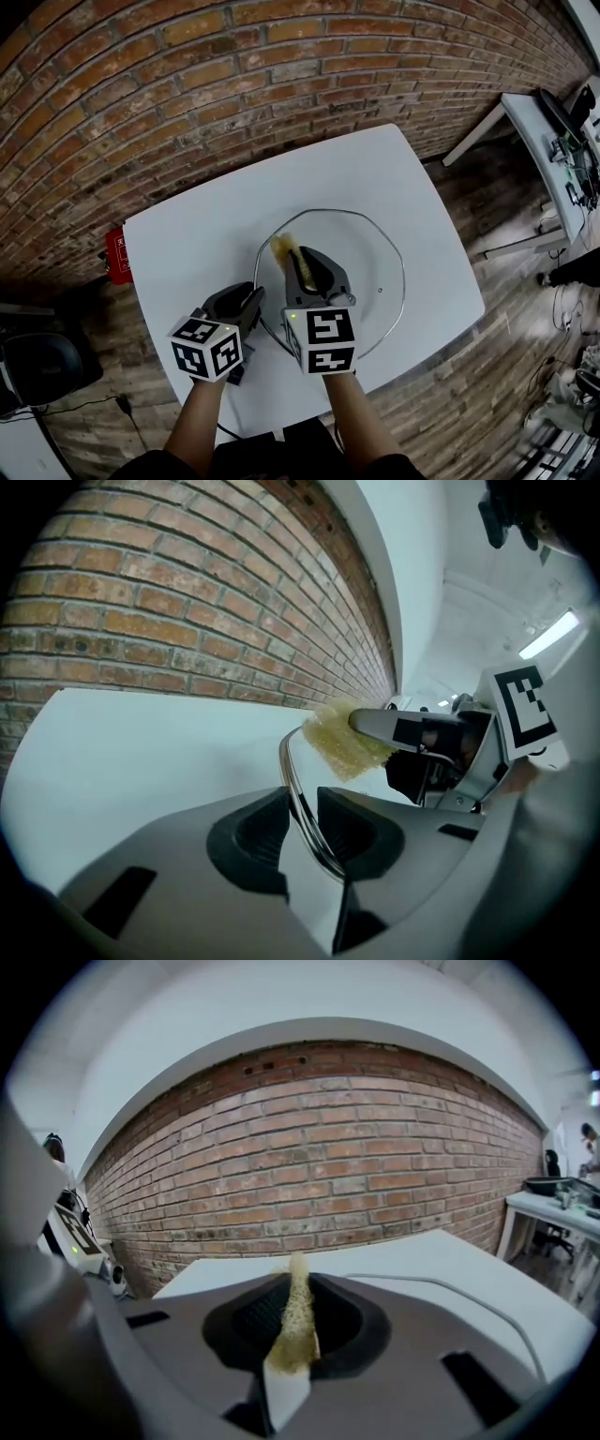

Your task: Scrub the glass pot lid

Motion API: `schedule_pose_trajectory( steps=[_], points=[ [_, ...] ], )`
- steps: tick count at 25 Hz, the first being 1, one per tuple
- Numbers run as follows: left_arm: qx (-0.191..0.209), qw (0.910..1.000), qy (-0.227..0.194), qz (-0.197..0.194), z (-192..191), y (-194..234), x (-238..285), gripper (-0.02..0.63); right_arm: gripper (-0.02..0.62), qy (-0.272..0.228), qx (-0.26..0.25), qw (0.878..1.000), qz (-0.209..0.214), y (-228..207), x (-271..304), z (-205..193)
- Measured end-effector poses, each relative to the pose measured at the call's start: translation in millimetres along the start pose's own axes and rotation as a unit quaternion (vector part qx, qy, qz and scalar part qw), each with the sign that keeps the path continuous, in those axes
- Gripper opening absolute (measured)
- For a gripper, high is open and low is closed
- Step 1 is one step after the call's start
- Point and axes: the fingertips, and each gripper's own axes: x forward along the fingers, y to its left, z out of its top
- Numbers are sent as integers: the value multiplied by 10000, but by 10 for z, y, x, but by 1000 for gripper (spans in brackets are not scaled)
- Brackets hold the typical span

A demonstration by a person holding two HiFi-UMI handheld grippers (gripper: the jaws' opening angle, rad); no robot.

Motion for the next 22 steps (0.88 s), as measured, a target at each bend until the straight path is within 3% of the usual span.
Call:
schedule_pose_trajectory(
  steps=[7,12,18,22],
  points=[
    [1,10000,5,-10,4,0,2,98,58,398,-139,9987,-288,-258,49,-215],
    [-9,10000,-18,19,16,13,0,97,58,779,-298,9927,-867,-667,-67,-355],
    [-26,10000,-39,14,15,-1,9,97,58,1055,-167,9751,-1945,-1529,-511,-447],
    [-45,10000,-62,17,15,-8,13,97,58,922,-73,9729,-2118,-1669,-668,-367]
  ],
)
